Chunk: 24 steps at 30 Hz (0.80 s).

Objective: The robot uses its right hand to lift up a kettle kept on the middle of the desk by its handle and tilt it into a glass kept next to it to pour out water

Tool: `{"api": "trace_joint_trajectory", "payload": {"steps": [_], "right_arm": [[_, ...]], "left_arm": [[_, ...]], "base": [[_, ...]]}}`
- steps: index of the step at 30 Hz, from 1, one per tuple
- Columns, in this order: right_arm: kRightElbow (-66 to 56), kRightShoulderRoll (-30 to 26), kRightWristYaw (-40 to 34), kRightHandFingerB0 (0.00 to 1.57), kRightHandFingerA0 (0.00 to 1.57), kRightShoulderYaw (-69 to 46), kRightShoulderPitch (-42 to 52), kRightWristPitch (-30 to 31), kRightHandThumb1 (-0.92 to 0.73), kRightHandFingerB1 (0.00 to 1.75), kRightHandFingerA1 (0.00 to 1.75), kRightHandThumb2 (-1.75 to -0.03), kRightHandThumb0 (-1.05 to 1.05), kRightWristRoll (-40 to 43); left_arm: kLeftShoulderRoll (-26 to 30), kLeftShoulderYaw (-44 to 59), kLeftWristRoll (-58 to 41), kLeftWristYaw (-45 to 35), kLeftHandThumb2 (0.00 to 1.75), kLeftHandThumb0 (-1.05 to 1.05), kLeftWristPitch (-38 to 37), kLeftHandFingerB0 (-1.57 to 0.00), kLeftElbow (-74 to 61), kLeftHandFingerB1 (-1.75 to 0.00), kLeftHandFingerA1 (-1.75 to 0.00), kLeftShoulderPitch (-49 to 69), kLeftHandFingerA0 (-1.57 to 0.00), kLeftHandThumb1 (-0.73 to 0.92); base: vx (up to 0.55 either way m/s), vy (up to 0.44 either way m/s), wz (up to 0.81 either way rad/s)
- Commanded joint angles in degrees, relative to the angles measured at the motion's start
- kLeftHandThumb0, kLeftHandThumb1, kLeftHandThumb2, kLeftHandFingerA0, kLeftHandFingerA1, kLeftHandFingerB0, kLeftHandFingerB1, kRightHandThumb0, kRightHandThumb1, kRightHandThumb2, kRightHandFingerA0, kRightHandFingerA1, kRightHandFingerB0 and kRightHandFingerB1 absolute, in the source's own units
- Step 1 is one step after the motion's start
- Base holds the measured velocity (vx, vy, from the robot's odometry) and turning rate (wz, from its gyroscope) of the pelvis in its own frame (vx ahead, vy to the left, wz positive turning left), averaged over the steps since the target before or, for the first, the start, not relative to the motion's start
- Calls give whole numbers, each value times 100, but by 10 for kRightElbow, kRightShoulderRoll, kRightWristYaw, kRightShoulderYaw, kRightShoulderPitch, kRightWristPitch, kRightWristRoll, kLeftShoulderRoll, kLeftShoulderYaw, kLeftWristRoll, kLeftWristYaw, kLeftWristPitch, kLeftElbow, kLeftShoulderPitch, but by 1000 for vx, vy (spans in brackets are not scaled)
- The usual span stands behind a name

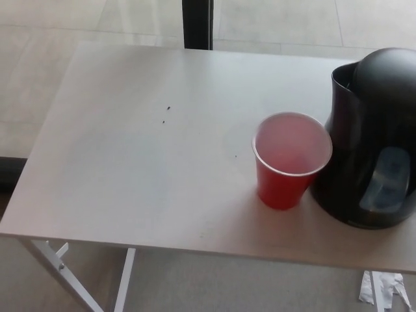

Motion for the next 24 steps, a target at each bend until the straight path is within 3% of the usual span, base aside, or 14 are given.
{"api": "trace_joint_trajectory", "payload": {"steps": [1,2,3,7,8,10,15,16,17,18,19,22,23,24], "right_arm": [[33,6,6,0,5,17,-21,12,-47,13,37,-55,-64,-30],[45,6,10,0,6,23,-25,-5,-46,13,37,-55,-68,-37],[52,6,10,0,2,27,-31,1,-38,12,29,-82,-66,-41],[59,8,6,0,1,30,-40,8,-37,15,23,-82,-64,-45],[55,10,-10,0,1,33,-42,15,-44,27,34,-54,-69,-55],[52,13,-24,5,4,34,-39,13,-37,25,29,-79,-62,-66],[44,42,-72,12,17,13,-41,-5,-41,38,48,-73,-59,-75],[40,50,-84,30,44,5,-42,3,-55,34,46,-59,-44,-72],[33,66,-107,31,57,-6,-45,13,-44,47,64,-76,-50,-68],[30,75,-120,33,70,-11,-45,6,-46,49,71,-78,-48,-72],[28,84,-131,44,84,-15,-44,-2,-60,40,84,-59,-39,-76],[22,104,-159,48,102,-25,-45,2,-64,41,72,-59,-34,-82],[17,113,-176,55,107,-24,-43,-9,-71,43,88,-61,-27,-93],[14,121,-185,63,101,-26,-42,-13,-73,46,120,-62,-23,-96]], "left_arm": [[19,-17,-1,-18,87,-105,-37,-86,12,-133,-112,5,-108,75],[20,-11,-12,-11,87,-105,-22,-83,22,-134,-114,-5,-108,72],[20,-13,-12,-11,87,-105,-23,-83,24,-134,-114,-6,-108,72],[19,-18,-13,-6,87,-105,-27,-85,17,-131,-112,-4,-111,73],[15,-15,-19,-8,87,-105,-23,-88,8,-131,-113,-2,-110,73],[14,-18,-18,-2,87,-105,-19,-88,3,-132,-108,-1,-116,73],[13,-32,-7,3,88,-105,-26,-88,3,-134,-113,0,-111,75],[14,-36,-5,-2,88,-105,-36,-83,8,-133,-122,1,-95,76],[16,-35,-8,-10,89,-105,-39,-86,18,-135,-107,-2,-118,72],[17,-29,-19,-10,125,-105,-21,-86,16,-133,-94,-6,-131,55],[14,-30,-20,-6,88,-105,-19,-88,6,-132,-108,-5,-117,73],[13,-33,-16,4,89,-105,-18,-87,5,-133,-106,-7,-117,74],[14,-31,-17,2,125,-105,-24,-92,16,-129,-93,-10,-130,56],[13,-30,-18,3,88,-105,-25,-94,15,-128,-106,-10,-120,73]], "base": [[0,0,0],[0,0,0],[0,0,0],[0,0,0],[0,0,0],[0,0,0],[0,0,0],[0,0,0],[0,0,0],[0,0,0],[0,0,0],[0,0,0],[0,0,0],[0,0,0]]}}
